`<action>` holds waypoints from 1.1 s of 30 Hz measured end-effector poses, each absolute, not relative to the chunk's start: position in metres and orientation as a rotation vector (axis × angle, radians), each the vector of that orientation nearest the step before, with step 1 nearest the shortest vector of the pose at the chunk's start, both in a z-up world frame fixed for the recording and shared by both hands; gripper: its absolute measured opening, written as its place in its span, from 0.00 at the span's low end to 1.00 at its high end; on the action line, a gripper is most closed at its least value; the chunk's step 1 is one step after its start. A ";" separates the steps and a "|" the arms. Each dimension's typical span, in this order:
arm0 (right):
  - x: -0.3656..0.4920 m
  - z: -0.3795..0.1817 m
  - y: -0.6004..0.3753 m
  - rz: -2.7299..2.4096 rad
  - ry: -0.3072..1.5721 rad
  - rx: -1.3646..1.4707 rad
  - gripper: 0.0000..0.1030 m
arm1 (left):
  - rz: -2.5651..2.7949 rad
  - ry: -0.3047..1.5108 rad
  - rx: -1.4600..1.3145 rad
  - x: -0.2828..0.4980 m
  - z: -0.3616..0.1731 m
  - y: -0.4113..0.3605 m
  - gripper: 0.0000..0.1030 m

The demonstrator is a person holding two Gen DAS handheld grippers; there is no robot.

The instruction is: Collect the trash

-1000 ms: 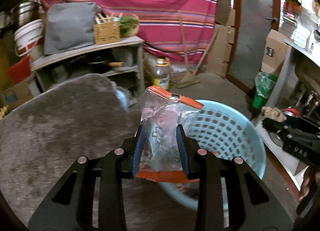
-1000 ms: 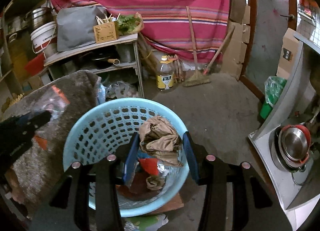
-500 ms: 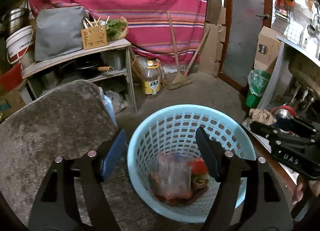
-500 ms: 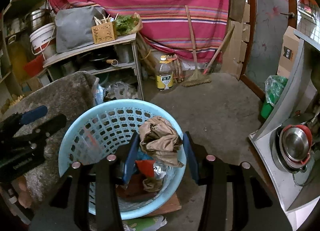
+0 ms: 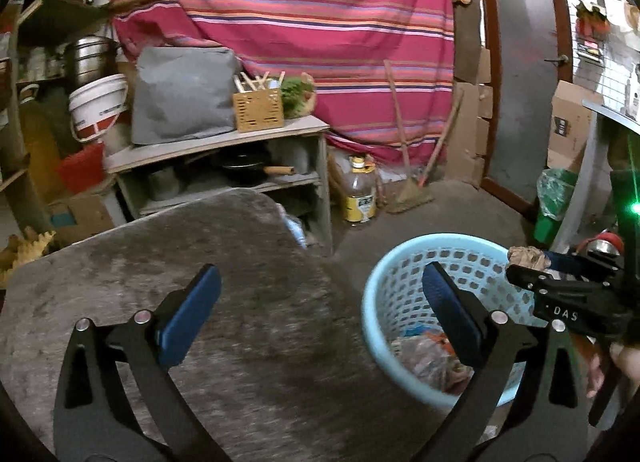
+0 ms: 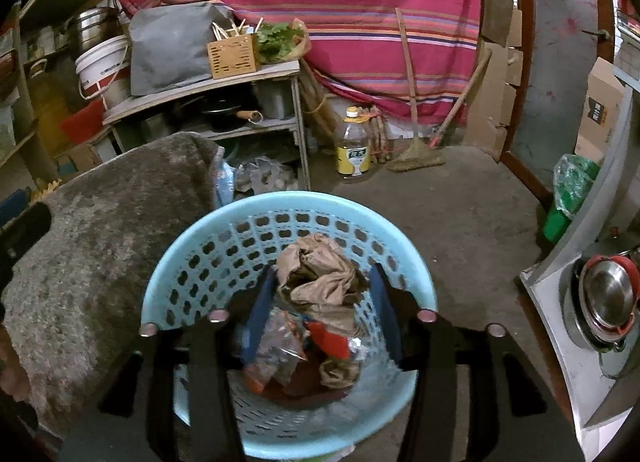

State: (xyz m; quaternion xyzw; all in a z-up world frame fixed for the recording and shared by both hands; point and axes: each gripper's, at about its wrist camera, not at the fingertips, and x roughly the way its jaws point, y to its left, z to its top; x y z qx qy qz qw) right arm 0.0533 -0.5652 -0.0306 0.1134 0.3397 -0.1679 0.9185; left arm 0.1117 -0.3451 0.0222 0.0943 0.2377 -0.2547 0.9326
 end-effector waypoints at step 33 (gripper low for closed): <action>-0.063 -0.021 -0.313 -0.185 0.468 0.144 0.96 | -0.242 0.390 0.099 -0.023 -0.012 -0.084 0.95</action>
